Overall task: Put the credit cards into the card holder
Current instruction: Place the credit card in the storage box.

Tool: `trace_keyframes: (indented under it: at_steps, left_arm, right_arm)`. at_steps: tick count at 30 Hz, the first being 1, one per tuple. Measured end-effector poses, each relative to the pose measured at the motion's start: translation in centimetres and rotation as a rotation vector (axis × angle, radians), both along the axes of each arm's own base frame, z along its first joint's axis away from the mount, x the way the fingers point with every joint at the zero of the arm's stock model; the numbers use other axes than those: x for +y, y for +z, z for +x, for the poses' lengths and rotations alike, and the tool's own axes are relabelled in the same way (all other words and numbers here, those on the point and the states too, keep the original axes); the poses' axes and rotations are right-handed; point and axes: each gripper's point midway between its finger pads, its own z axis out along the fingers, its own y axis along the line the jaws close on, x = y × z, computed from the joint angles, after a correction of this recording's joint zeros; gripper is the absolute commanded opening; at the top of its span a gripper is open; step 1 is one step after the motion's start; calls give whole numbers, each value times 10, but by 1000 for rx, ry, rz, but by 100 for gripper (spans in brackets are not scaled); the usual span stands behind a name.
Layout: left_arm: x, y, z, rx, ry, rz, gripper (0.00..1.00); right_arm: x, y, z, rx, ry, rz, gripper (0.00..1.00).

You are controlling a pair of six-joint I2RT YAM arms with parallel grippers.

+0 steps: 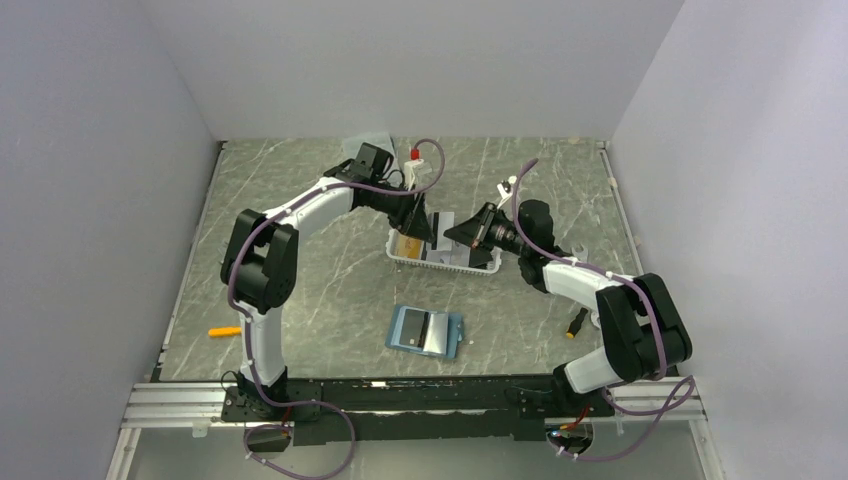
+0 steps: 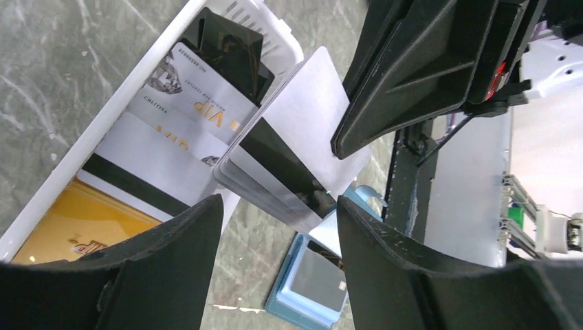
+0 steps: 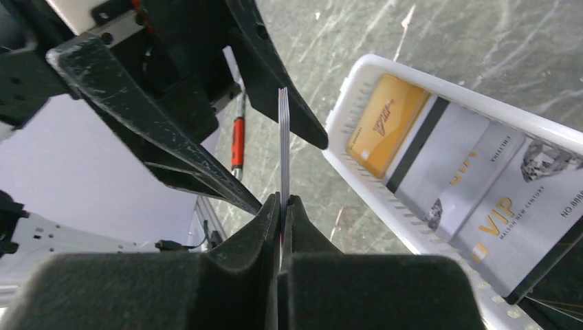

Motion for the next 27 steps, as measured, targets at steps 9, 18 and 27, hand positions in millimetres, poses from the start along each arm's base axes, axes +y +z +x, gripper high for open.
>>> trace_keyframes:
  at_steps: [9, 18, 27]
  left_arm:
    - [-9, 10, -17, 135, -27, -158, 47]
    - [-7, 24, -19, 157, -38, -241, 32]
    - [-6, 37, -23, 143, -75, -285, 27]
  right_arm:
    - [2, 20, 1, -46, 14, 73, 0]
    - [3, 18, -1, -60, 25, 61, 8]
    - [6, 7, 1, -10, 32, 84, 29]
